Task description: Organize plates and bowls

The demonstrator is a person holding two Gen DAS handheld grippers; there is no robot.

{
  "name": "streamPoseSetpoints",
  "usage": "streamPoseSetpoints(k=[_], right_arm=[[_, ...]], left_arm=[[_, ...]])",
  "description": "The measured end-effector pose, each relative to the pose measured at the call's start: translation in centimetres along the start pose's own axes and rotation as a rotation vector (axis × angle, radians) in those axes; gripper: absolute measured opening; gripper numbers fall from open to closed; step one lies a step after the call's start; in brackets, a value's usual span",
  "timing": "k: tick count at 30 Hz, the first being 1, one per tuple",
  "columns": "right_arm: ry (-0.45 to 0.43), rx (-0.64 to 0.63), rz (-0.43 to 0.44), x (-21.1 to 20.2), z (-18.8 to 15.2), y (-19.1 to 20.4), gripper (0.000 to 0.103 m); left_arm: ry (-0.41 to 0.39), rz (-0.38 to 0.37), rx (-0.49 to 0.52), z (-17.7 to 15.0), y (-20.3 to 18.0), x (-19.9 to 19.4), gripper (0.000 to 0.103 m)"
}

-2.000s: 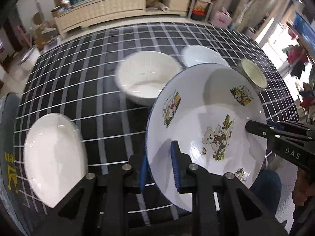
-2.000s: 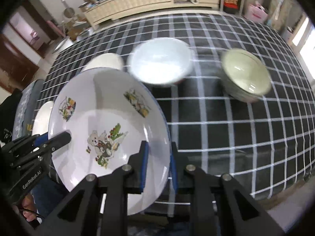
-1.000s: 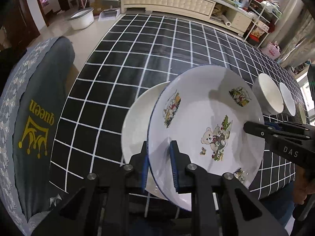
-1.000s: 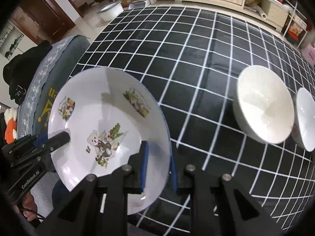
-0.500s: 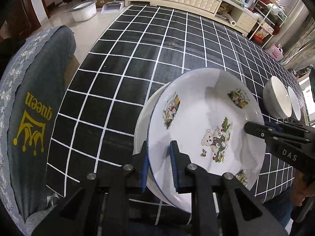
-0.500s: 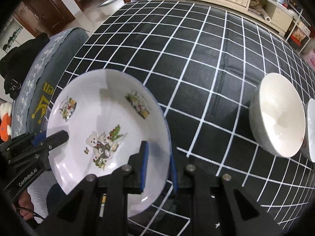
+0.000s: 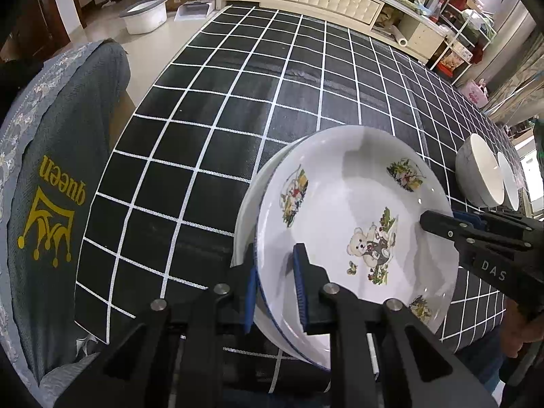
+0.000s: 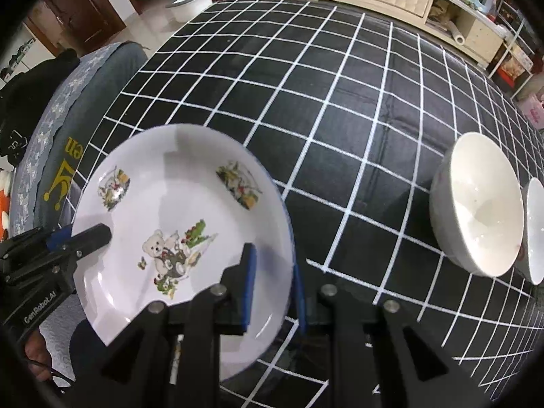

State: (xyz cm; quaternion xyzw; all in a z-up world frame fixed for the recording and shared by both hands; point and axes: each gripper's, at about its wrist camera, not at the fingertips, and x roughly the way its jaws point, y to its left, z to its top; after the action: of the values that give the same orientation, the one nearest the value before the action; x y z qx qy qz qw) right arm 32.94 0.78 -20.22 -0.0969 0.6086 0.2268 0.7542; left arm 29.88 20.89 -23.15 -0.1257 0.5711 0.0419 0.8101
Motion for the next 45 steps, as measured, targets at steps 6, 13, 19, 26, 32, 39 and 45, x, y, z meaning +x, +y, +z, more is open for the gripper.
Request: streamPoseSetpoints(k=[6, 13, 19, 26, 32, 39, 45], right_arm=[[0.009, -0.027, -0.039, 0.0, -0.1, 0.8, 0.025], [0.016, 0.008, -0.041, -0.1, -0.2, 0.3, 0.025], [-0.017, 0.027, -0.059, -1.7, -0.7, -0.1, 0.038], [-0.113, 0.045, -0.116, -5.6, -2.7, -1.4, 0.075], [-0.162, 0.098, -0.175, -9.2, -5.8, -4.7, 0.076], [-0.203, 0.18, -0.178, -12.1, -7.9, -8.4, 0.09], [-0.217, 0.255, -0.143, -12.9, -8.5, -11.5, 0.091]], left_arm=[[-0.028, -0.014, -0.025, -0.2, 0.5, -0.9, 0.018], [-0.089, 0.09, 0.039, -0.1, -0.2, -2.6, 0.022], [-0.14, 0.079, 0.059, 0.2, -1.0, -5.1, 0.037], [-0.108, 0.031, 0.065, -0.8, -3.0, -5.3, 0.037], [-0.087, -0.011, 0.134, -2.2, -7.4, -5.7, 0.037], [-0.099, -0.064, 0.221, -2.2, -12.9, -6.5, 0.037], [-0.066, -0.11, 0.266, -0.9, -16.8, -5.8, 0.048]])
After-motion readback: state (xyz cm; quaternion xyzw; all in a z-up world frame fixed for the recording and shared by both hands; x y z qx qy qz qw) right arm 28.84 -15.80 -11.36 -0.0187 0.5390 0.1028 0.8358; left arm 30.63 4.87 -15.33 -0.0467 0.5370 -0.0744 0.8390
